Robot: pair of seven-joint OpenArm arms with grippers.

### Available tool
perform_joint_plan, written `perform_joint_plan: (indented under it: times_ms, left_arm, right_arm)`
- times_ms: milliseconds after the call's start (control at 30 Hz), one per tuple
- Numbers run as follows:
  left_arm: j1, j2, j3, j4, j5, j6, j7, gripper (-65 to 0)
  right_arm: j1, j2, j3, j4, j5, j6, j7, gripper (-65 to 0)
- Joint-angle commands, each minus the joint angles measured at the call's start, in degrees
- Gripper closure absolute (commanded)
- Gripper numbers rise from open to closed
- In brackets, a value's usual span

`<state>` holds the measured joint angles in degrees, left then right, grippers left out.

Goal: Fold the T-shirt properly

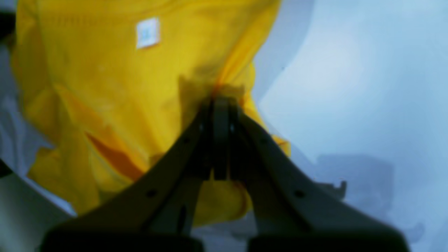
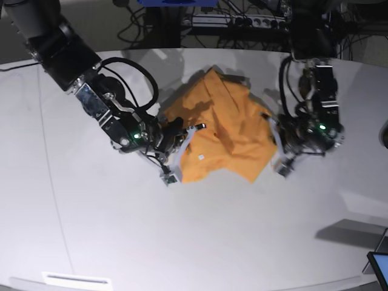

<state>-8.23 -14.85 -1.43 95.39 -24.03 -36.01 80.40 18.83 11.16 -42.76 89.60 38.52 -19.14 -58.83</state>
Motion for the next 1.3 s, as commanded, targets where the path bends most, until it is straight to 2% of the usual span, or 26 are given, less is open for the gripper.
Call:
perform_joint_plan:
  times_ms: [0,233,467,600,700,733,833,933,1067,1167,1267]
  left_arm:
    - [-0.8,-1.5,-0.6,1.3,-1.2,-0.2,-0.4,0.0]
    - [-1.6,-9.5,-1.8,1.4,-7.6,-0.1,-0.4,0.0]
    - [-5.9,-14.9,-15.5,-0.6,-15.5,-0.1,-0.4,0.0]
    - [-10.1,-18.6,-22.3,-5.9,-15.7,0.0,-0.4,0.0]
    - [-11.5,-23.2,-23.7,-10.1,-15.7,0.1,-0.4,0.0]
    - [-11.3,-24.9,-23.7,-11.0,-15.7,0.1,-0.4,0.0]
    - [-9.0,-27.9,-23.5,-11.3,-15.7,0.1,-1.0,0.0]
    - [-4.2,-28.6,-23.5,-7.9,-15.7,0.1,-1.9,0.0]
    - [6.6,-28.6,-24.1,1.9,-15.0,0.2,-9.7,0.0]
    - [14.5,-27.3,-24.2,7.7,-7.5,0.2,-18.3,0.0]
    - [19.3,-22.7,-26.6,9.7,3.7,0.2,-26.3,0.0]
  right_arm:
    - [1.6,-0.5,1.6,1.1,0.1,0.1,0.9,0.0]
    - [4.2,-0.5,3.1,1.8,0.1,0.1,-2.4,0.0]
    - [6.1,-1.2,3.4,6.3,0.4,0.0,-4.6,0.0]
    - [6.1,-1.8,3.4,6.5,0.0,0.0,-5.3,0.0]
    - [5.8,-0.3,3.4,6.4,0.0,-0.2,-5.2,0.0]
    - [5.4,0.6,3.5,6.5,0.0,-1.0,-5.0,0.0]
    - [4.6,2.7,6.0,7.1,0.0,-7.0,-5.2,0.0]
    - [2.6,5.3,9.4,10.4,0.0,-11.1,-5.0,0.0]
    - [-1.8,8.7,13.4,18.5,-0.1,-11.9,-3.7,0.0]
    - [-7.3,11.3,16.3,22.8,-0.1,-11.9,1.5,0.0]
    - [-13.2,13.9,18.4,23.3,-0.1,-11.9,9.6,0.0]
